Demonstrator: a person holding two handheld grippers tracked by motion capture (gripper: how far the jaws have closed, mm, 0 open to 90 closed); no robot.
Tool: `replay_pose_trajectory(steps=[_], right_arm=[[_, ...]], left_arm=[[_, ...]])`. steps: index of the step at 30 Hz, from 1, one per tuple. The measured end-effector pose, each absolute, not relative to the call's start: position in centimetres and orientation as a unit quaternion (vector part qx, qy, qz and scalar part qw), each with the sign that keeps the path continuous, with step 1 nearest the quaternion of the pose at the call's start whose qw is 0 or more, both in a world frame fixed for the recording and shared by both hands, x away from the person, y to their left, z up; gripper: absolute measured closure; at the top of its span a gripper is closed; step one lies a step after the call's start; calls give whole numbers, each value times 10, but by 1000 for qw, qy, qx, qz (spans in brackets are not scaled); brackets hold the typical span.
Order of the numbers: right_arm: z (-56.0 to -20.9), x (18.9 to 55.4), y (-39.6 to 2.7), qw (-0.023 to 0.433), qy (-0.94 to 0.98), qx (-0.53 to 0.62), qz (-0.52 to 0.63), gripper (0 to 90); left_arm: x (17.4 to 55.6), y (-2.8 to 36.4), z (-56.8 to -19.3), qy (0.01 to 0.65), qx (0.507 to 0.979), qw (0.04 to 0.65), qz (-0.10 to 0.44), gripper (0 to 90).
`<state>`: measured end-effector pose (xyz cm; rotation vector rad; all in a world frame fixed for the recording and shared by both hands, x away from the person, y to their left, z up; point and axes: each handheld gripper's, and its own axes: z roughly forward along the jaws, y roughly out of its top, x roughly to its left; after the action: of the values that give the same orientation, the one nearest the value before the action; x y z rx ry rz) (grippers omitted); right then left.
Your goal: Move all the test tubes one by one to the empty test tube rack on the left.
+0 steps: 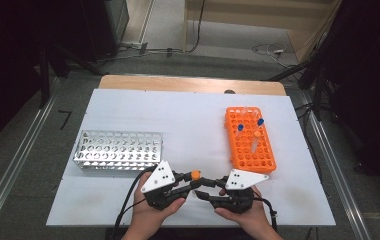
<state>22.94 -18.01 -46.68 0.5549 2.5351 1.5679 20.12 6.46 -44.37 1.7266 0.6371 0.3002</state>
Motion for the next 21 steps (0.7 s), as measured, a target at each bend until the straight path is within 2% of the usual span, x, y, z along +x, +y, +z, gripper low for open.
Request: replay_pose_trajectory(steps=[5, 6, 8, 9, 14, 18, 21], right_arm=[[-462, 233, -198, 63, 826, 202, 522, 298], [-462, 233, -198, 63, 826, 202, 522, 298], [-460, 236, -208, 68, 824, 214, 521, 218], [-460, 236, -208, 68, 824, 214, 521, 218], [-460, 243, -231, 64, 817, 230, 524, 75], [-458, 246, -248, 57, 813, 235, 530, 29], [-457, 247, -258, 69, 813, 245, 524, 17]], left_arm=[[207, 78, -440, 291, 735, 595, 142, 744], [208, 81, -439, 294, 734, 595, 145, 744], [211, 87, -438, 300, 732, 593, 149, 745], [212, 89, -437, 303, 730, 593, 152, 745], [219, 101, -431, 314, 724, 591, 169, 745], [225, 110, -427, 323, 720, 588, 179, 745], [229, 116, -425, 328, 715, 588, 188, 744]])
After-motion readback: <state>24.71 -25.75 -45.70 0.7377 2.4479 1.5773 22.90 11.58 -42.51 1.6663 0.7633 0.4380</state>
